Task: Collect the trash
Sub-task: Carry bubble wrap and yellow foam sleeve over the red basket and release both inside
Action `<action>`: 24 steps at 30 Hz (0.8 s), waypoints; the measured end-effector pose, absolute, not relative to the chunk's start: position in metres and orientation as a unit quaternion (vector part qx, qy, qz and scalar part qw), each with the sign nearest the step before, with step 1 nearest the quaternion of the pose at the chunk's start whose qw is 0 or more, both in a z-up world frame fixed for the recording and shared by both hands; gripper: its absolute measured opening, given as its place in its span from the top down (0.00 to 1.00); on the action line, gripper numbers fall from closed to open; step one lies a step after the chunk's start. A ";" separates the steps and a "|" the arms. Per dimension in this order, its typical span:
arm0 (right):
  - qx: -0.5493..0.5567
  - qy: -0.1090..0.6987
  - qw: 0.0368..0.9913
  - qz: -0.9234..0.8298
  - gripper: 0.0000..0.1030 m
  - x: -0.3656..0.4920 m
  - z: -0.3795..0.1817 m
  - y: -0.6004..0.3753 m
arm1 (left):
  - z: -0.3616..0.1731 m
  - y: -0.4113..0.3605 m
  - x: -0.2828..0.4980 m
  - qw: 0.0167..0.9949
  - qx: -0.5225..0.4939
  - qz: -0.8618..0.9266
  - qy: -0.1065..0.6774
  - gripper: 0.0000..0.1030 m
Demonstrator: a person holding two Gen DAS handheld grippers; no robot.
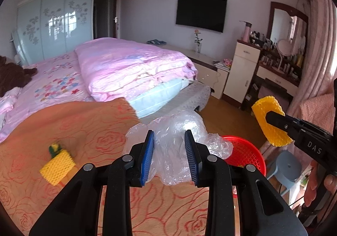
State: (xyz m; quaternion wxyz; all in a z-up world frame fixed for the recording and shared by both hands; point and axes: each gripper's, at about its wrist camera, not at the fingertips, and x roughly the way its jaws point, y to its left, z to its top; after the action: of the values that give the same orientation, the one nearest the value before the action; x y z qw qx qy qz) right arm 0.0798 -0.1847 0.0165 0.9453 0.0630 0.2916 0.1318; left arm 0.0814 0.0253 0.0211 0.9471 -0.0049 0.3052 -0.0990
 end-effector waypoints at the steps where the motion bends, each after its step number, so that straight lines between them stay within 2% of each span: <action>1: 0.066 0.293 0.945 0.127 0.84 0.081 0.015 -0.189 | 0.020 0.020 0.083 0.947 -0.001 -0.102 0.306 0.72; 24: 0.111 0.315 0.941 0.057 0.84 0.086 -0.018 -0.249 | -0.003 -0.061 0.112 0.927 0.049 -0.145 0.342 0.72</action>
State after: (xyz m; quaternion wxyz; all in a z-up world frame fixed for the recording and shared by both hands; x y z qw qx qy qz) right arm 0.0861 -0.2485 -0.0183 0.9407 0.1105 0.3154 0.0574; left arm 0.1117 -0.0613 -0.0031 0.9273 0.0487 0.3417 -0.1450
